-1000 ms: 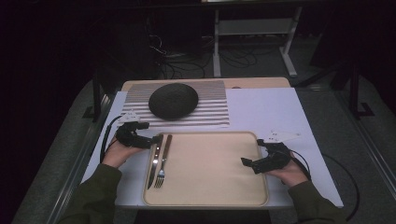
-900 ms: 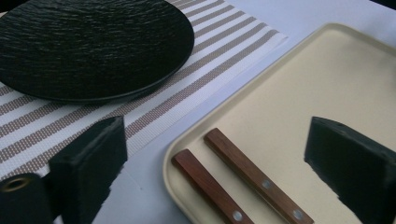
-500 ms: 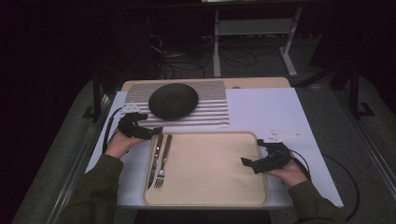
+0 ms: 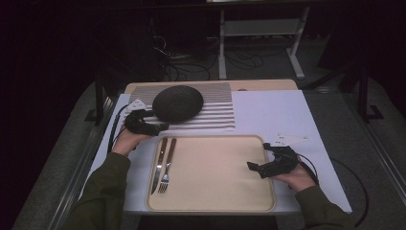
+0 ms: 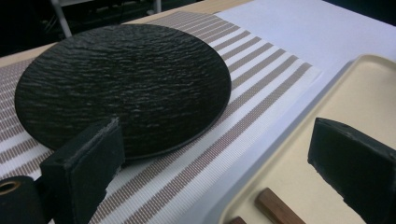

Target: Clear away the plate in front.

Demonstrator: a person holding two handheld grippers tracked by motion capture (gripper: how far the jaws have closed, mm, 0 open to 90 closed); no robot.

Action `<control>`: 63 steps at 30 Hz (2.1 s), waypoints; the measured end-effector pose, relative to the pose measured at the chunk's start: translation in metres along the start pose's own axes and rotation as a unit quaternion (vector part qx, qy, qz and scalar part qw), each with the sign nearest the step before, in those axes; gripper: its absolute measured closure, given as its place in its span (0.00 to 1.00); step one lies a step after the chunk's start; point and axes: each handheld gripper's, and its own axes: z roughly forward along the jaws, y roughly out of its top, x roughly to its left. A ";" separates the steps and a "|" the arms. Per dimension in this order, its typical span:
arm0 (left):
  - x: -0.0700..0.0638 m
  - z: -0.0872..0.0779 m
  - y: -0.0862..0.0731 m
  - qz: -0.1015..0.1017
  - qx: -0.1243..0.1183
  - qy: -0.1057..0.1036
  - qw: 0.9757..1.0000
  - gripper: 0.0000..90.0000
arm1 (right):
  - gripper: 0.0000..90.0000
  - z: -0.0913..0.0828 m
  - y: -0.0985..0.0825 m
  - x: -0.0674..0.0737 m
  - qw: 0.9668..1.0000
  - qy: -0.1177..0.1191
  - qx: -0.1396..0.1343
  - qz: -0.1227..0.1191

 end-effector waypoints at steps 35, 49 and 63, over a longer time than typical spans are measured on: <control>-0.006 0.036 0.006 0.170 0.043 0.074 0.982 0.01 | 0.00 0.000 0.000 0.000 1.000 0.004 -0.004 -0.001; -0.011 0.035 0.008 0.261 0.080 0.106 0.956 0.01 | 0.00 0.000 0.000 0.000 1.000 0.004 -0.006 0.001; -0.018 0.035 0.007 0.346 0.095 0.131 0.924 0.08 | 0.00 -0.001 0.000 -0.001 1.000 0.004 -0.006 0.001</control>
